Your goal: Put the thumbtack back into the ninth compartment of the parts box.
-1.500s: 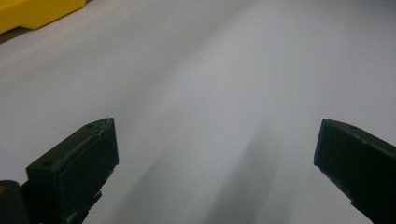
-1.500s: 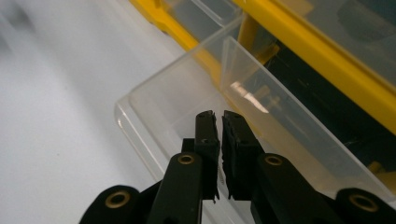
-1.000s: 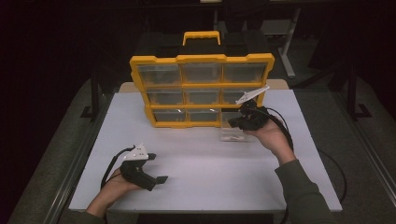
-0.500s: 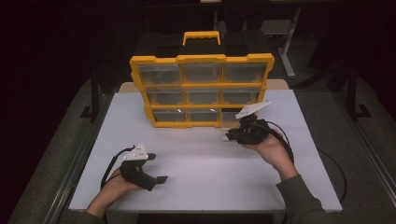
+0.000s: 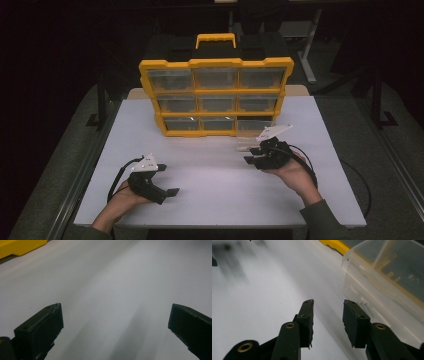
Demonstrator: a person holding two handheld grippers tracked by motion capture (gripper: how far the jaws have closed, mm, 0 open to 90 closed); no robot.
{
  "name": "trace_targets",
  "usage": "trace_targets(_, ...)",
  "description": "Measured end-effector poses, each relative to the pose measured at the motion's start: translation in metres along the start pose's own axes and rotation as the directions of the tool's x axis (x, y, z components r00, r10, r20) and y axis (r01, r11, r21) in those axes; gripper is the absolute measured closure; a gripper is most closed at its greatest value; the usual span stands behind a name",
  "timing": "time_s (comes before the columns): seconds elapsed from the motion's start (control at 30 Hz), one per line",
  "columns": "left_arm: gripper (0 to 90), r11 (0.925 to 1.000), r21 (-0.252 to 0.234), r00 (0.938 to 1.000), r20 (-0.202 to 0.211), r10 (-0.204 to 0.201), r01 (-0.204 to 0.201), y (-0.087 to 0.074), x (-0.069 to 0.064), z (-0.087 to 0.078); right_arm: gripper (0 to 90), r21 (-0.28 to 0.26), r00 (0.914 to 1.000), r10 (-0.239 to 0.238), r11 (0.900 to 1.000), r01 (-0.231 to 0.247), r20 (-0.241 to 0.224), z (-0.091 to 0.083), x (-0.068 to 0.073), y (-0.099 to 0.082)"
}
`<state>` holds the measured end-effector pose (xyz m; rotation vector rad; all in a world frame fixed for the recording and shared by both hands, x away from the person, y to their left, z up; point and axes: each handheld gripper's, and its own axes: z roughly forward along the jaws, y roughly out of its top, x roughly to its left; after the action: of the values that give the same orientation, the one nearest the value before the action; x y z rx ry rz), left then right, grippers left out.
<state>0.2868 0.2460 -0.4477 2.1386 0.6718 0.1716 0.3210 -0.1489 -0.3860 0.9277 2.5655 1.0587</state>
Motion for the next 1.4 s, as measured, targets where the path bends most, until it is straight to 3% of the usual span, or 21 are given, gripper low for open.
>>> trace_targets(0.87,0.0,1.0,-0.002,1.0,0.001,0.006,-0.006,0.0,-0.001,-0.001,15.8,-0.09,0.9969,0.06,0.9944,-0.055,0.051,0.0,0.002,-0.06)
trace_targets(1.13,0.0,1.0,-0.001,1.0,0.001,0.007,-0.007,0.0,-0.001,-0.001,7.8,-0.127,0.9934,0.086,0.9891,-0.075,0.076,-0.002,0.001,-0.081)
trace_targets(1.4,0.0,1.0,-0.002,1.0,0.001,0.007,-0.007,0.0,-0.002,-0.001,1.5,-0.147,0.9914,0.111,0.9841,-0.1,0.07,-0.002,0.005,-0.095)
